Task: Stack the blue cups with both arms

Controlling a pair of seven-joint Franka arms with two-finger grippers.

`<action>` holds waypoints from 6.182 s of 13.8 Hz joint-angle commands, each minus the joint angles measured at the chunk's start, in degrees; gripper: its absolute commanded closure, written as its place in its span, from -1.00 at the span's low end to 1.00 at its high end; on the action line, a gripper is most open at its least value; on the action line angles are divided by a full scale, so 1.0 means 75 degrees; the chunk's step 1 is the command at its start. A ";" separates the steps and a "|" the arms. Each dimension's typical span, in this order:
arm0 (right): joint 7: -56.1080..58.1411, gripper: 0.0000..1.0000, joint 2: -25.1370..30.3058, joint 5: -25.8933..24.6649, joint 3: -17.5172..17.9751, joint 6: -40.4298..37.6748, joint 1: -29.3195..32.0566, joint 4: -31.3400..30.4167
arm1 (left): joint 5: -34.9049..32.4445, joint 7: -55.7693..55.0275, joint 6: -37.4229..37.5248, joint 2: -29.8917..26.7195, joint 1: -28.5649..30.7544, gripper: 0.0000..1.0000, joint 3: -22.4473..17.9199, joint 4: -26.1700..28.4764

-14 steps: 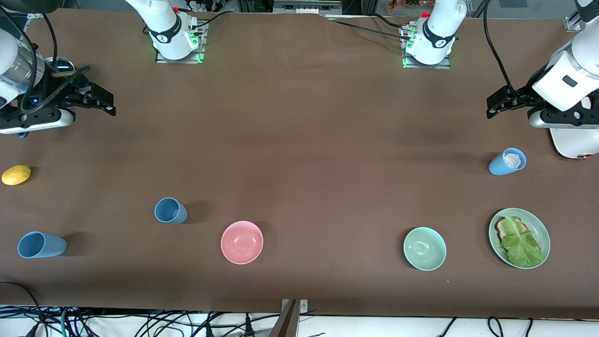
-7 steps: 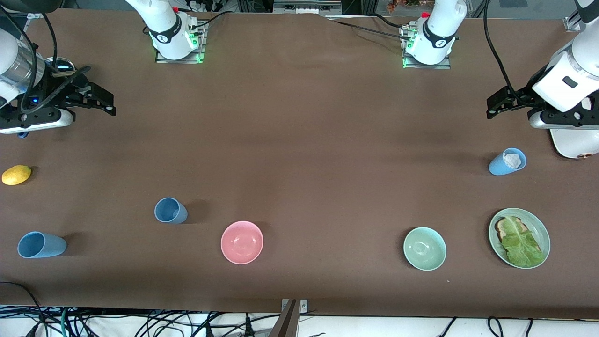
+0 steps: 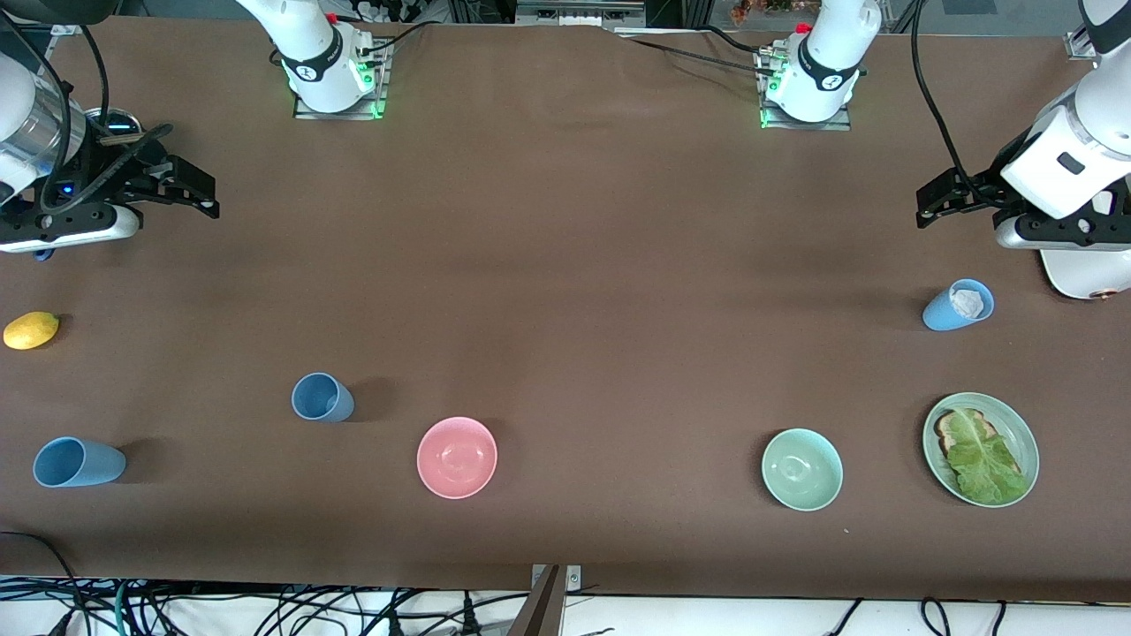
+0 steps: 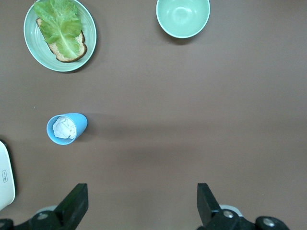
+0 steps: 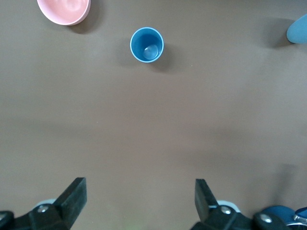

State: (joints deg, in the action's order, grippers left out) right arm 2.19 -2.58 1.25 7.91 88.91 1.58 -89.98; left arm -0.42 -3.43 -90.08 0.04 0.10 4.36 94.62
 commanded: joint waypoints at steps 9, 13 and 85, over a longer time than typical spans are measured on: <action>-0.0116 -1.00 0.0051 -0.0014 0.0070 -0.0112 0.0047 0.0044 | -0.0144 0.0000 0.0164 0.0253 0.0045 -1.00 -0.0018 -0.0253; -0.0116 -1.00 0.0051 -0.0014 0.0070 -0.0112 0.0047 0.0032 | -0.0144 -0.0023 0.0164 0.0300 0.0057 -1.00 -0.0018 -0.0253; -0.0116 0.85 -0.5633 -0.0541 -0.0164 0.3603 -0.0328 0.2036 | -0.0237 -0.2394 -0.1653 0.3124 0.2429 1.00 0.3802 0.0134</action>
State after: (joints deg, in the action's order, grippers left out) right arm 2.49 -45.48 -2.74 6.47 116.88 -0.75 -74.72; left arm -1.12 -11.83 -103.19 23.77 22.83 32.68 95.83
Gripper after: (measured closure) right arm 0.841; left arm 0.943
